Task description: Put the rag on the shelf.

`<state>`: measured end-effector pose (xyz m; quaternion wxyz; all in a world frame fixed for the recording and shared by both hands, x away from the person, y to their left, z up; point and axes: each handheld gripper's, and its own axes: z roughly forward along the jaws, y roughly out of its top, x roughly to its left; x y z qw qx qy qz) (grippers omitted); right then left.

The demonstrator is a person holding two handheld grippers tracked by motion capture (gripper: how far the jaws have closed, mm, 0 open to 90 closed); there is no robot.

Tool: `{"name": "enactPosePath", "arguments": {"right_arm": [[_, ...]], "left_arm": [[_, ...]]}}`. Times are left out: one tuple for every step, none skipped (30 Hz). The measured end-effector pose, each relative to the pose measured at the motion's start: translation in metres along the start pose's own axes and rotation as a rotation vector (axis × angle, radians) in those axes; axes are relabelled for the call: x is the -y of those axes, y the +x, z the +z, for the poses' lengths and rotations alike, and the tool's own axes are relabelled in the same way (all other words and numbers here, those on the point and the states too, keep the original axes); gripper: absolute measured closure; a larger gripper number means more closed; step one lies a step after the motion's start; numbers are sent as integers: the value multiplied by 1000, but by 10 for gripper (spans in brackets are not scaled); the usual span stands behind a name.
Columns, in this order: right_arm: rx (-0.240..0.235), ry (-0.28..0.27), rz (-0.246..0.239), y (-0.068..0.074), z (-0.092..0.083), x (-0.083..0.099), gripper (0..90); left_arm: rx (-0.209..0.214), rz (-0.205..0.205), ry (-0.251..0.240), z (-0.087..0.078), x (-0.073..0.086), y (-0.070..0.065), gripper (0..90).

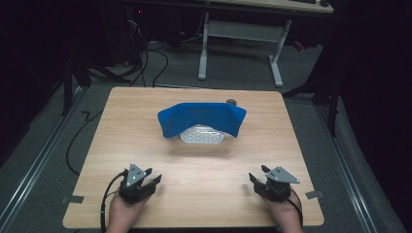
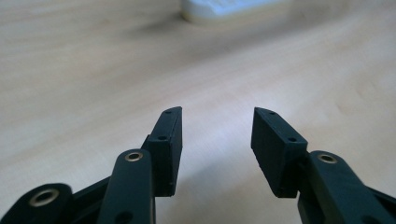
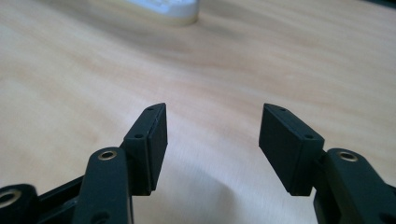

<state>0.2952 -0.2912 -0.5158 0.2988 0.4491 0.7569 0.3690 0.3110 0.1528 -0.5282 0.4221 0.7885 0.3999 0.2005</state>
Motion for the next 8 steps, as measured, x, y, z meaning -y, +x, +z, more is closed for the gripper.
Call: {"name": "enactPosePath", "arguments": {"right_arm": [[-6,6,2,0,-4,4,422],[-5,8,3,0,-6,5,423],[-1,4,9,0,-8,6,425],[2,-7,25,-2,-9,4,424],[2,-7,25,-2,-9,4,424],[5,-12,34,-2,-8,4,424],[3,-18,44,-2,-8,3,424],[2,-22,46,-1,-7,3,425]], "left_arm": [[-3,11,7,-2,1,-3,535],[-6,17,-2,-5,1,-5,532],[-6,16,-8,-5,1,-5,531],[-6,9,-20,-6,-1,-4,530],[-8,7,-23,-6,-1,-3,530],[-10,-1,-23,-6,-2,-2,529],[-10,-6,-21,-5,-1,0,528],[-8,-12,-18,-4,-1,1,527]]}}
